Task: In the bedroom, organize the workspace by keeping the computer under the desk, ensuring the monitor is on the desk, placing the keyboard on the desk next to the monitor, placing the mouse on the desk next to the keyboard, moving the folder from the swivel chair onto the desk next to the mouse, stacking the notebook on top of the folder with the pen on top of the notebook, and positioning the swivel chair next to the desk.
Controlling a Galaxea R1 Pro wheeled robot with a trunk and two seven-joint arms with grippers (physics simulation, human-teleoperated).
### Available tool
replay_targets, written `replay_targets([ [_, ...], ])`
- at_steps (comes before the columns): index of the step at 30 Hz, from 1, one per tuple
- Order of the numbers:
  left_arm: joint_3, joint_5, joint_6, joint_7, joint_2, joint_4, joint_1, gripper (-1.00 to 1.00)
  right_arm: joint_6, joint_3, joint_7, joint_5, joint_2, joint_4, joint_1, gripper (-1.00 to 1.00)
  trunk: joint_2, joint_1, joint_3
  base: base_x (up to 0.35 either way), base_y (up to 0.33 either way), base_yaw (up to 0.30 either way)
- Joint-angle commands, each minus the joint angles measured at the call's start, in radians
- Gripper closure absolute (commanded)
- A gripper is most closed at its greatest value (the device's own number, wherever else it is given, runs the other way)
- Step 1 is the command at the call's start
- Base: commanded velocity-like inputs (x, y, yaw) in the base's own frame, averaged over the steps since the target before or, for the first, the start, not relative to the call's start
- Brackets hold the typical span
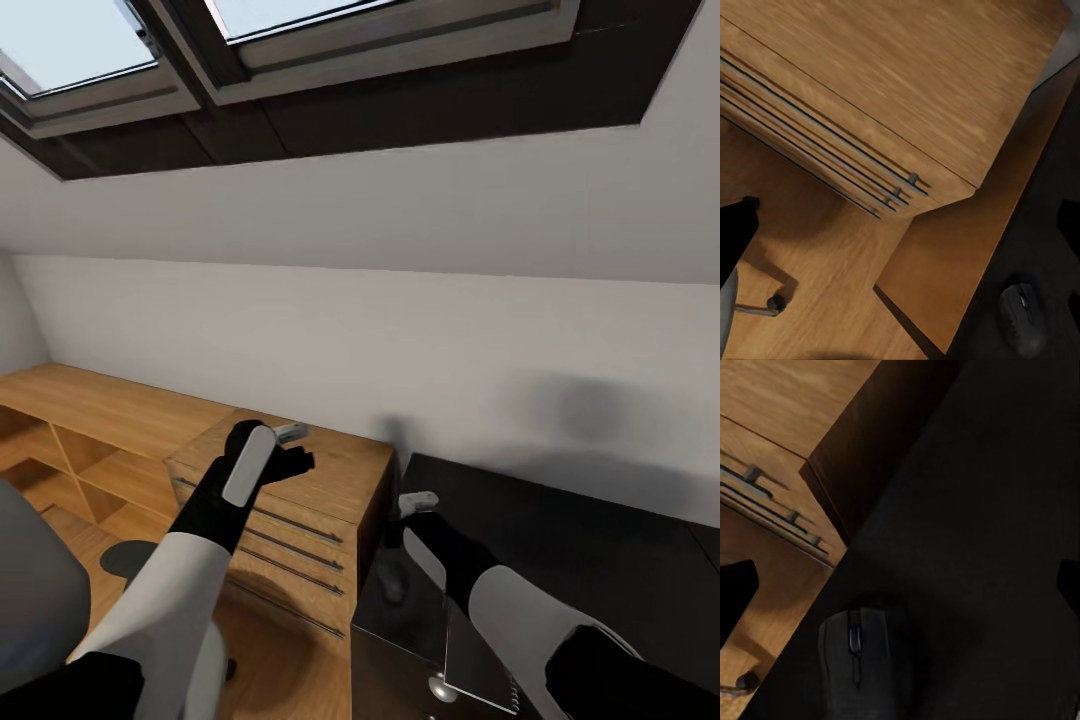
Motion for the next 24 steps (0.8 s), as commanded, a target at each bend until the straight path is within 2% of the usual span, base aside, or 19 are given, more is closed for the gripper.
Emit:
replay_targets([
  [1,-0.001,0.011,0.001,0.010,0.001,0.000,-0.001,-1.00,0.011,0.009,-0.009,-0.008,0.007,0.011,-0.001,-1.00,-0.001,0.000,-0.001,0.000,0.000,0.000],
  [6,0.000,0.013,0.002,0.010,0.002,0.001,-0.001,-1.00,0.029,0.009,-0.008,-0.010,0.018,0.032,-0.001,-1.00,-0.001,0.000,-0.001,0.000,0.000,0.000],
  [24,0.003,0.013,0.002,0.010,0.003,0.001,-0.001,-1.00,0.088,0.010,-0.008,-0.009,0.023,0.040,-0.001,-1.00,-0.001,0.000,-0.001,0.000,0.000,0.000],
])
